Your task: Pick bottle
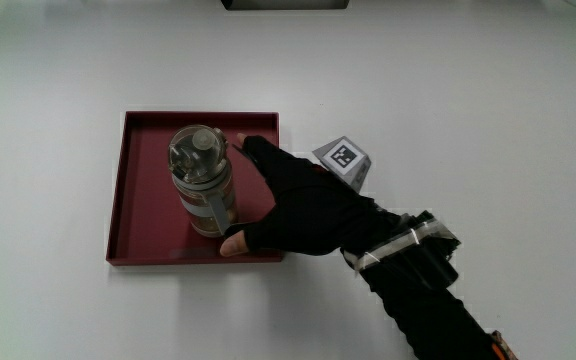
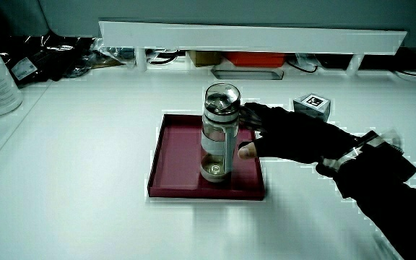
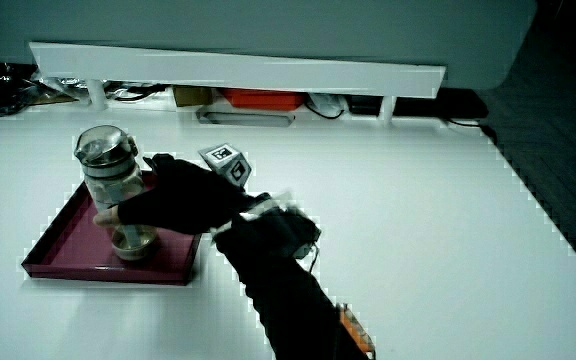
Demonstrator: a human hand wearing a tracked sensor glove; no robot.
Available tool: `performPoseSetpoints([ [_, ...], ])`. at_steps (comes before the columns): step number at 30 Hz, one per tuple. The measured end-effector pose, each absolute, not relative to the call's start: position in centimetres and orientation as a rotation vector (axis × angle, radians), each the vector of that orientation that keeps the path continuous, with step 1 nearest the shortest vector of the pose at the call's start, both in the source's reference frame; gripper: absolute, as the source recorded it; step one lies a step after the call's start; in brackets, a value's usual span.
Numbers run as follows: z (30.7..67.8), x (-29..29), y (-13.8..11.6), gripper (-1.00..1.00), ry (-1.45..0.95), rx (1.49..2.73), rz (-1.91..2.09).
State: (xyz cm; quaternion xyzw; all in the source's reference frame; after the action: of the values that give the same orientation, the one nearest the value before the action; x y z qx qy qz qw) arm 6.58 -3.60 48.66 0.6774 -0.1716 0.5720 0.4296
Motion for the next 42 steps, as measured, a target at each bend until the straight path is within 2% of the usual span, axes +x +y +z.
performPoseSetpoints([
  [11,52.0,4.3,-3.4,0.00,-0.400,1.677,1.451],
  [23,52.8,4.4,-3.1,0.00,-0.349,1.680,1.539],
  [32,53.5,4.6,-2.5,0.50,-0.273,1.715,1.676],
  [41,53.6,4.8,-2.0,1.00,-0.270,1.814,1.719],
  [42,53.6,4.8,-2.0,1.00,-0.273,1.821,1.726],
])
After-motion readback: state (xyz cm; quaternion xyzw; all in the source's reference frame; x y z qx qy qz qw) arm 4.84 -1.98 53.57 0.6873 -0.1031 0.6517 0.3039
